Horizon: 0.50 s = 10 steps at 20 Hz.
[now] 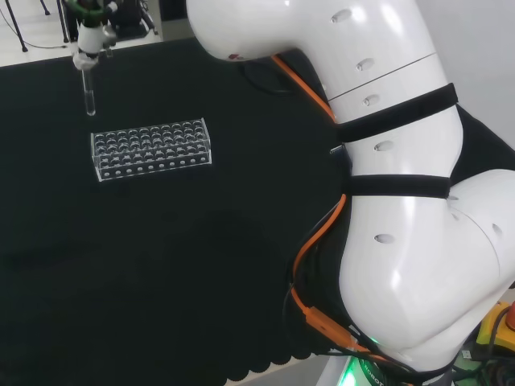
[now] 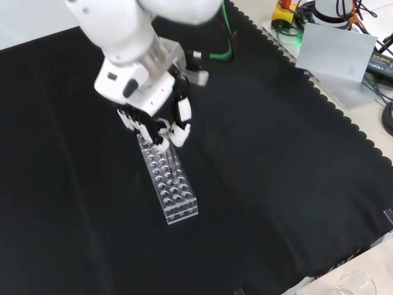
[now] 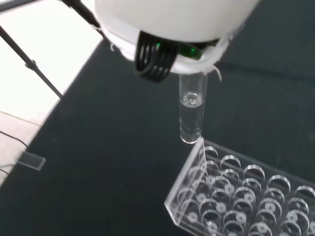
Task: Shake the test tube.
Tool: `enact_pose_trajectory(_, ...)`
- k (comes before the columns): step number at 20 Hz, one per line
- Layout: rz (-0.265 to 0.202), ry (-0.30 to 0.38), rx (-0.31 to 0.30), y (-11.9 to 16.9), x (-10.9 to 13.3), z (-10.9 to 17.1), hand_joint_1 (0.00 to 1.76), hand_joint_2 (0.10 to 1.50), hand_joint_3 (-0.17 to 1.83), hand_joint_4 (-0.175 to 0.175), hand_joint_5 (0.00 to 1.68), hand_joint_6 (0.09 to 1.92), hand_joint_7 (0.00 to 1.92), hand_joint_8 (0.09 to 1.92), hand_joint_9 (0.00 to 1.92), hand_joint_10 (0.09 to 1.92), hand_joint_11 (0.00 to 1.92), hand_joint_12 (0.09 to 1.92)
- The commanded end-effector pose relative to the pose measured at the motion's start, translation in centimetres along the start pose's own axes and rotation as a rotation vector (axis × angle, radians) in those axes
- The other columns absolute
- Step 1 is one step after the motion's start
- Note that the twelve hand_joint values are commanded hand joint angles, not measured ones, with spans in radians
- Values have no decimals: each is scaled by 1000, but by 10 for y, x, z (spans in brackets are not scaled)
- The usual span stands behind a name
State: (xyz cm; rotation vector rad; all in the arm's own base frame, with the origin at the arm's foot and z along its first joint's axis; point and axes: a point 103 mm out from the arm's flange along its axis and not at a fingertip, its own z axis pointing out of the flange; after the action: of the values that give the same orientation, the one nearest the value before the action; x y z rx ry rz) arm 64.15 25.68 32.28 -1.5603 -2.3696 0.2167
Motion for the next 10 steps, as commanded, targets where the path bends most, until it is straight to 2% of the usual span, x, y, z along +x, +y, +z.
enact_pose_trajectory(1,-50,92,71,-25,-12,12,1249,526,763,-175,1515,248,1794,463,1615,739,1379,977)
enact_pose_trajectory(5,-44,92,76,-28,-14,11,1249,526,764,-175,1516,245,1794,461,1616,738,1379,978)
enact_pose_trajectory(6,-50,103,52,-29,-16,11,1249,526,764,-175,1516,245,1794,461,1616,738,1378,978)
enact_pose_trajectory(7,-38,91,41,-30,-20,12,1249,526,764,-175,1516,244,1794,461,1616,738,1378,978)
enact_pose_trajectory(8,-55,76,21,-27,-18,11,1249,526,764,-175,1517,244,1794,461,1616,737,1378,978)
enact_pose_trajectory(9,-26,49,20,-22,-14,8,1249,526,764,-175,1517,243,1795,461,1616,737,1377,979)
enact_pose_trajectory(10,-83,91,-40,-27,-31,11,1249,526,764,-175,1517,243,1795,461,1616,737,1377,979)
